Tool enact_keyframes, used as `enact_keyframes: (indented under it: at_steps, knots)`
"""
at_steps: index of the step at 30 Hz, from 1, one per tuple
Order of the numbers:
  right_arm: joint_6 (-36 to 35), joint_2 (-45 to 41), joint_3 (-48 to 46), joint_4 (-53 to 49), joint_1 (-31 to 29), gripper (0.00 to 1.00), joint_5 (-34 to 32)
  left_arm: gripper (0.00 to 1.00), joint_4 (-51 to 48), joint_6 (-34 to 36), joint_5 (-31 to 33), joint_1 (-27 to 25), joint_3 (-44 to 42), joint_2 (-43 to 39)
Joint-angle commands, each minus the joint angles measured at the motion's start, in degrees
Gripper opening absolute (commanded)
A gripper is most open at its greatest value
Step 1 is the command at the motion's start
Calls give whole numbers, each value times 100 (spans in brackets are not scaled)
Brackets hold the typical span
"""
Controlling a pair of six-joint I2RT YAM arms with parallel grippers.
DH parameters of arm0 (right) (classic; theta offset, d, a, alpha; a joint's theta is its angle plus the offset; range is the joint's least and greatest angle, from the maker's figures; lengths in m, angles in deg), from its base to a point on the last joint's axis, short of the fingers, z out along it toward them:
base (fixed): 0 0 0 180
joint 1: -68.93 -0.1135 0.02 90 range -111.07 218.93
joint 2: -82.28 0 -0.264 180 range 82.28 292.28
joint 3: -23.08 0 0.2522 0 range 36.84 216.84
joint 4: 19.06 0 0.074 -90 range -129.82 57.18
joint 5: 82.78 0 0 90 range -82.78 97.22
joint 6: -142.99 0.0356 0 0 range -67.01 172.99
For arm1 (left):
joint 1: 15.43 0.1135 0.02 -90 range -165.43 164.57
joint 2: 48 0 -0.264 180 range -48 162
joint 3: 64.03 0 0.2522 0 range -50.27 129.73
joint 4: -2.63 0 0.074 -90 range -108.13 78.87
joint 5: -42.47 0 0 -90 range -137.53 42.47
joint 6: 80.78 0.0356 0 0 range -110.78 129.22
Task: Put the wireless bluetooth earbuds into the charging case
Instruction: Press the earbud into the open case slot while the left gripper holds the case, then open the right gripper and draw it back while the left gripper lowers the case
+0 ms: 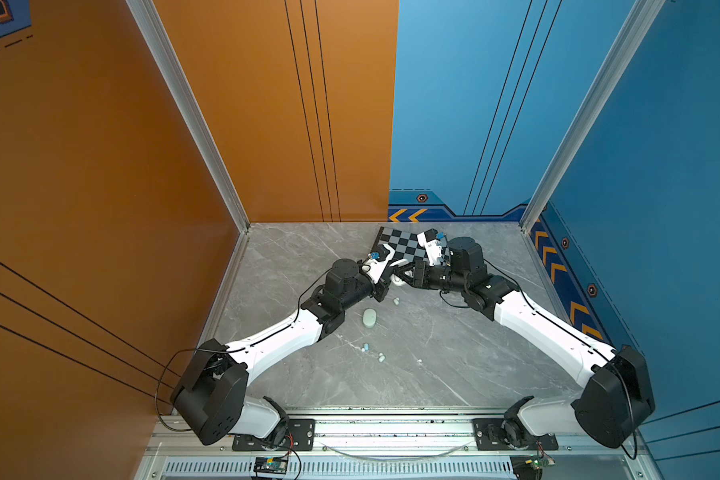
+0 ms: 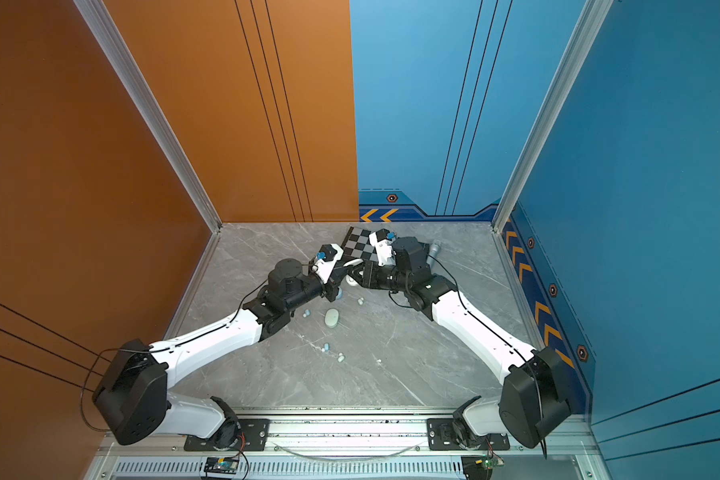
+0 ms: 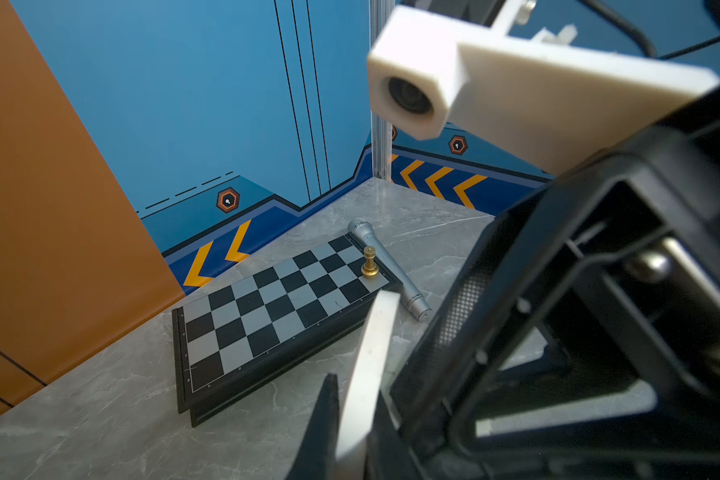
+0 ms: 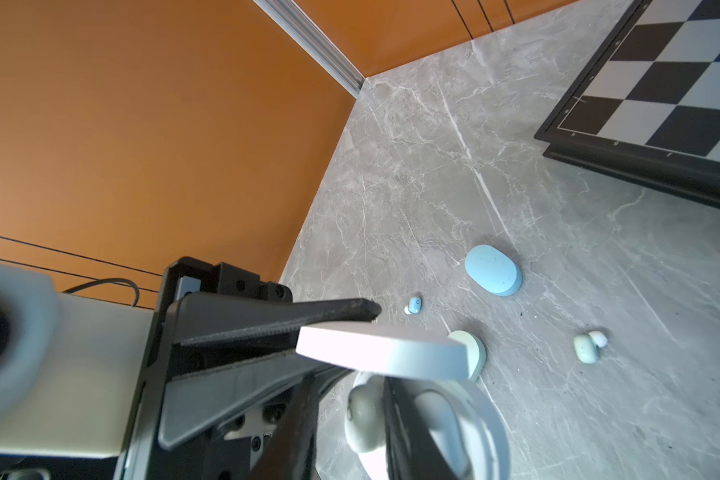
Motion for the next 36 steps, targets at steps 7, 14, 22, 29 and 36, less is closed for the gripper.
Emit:
enact_keyframes:
  at_steps: [7, 14, 22, 29, 36]
  knots:
    - [-91, -463, 434, -277, 99, 34, -323, 0, 272, 99, 32, -44, -202, -135]
    - [20, -967, 443, -716, 394, 35, -569, 0, 272, 359, 99, -176, -237, 38]
    - [468, -1519, -368, -2377, 1301, 35, -2862, 0, 588, 619, 308, -661, -182, 845]
    - [1524, -1772, -1393, -3036, 2473, 34, -3023, 0, 1462, 438, 489, -1121, 94, 2011]
    - [1981, -1732, -1812, -3088, 2569, 34, -3026, 0, 1803, 168, 804, -1452, 667, 3089]
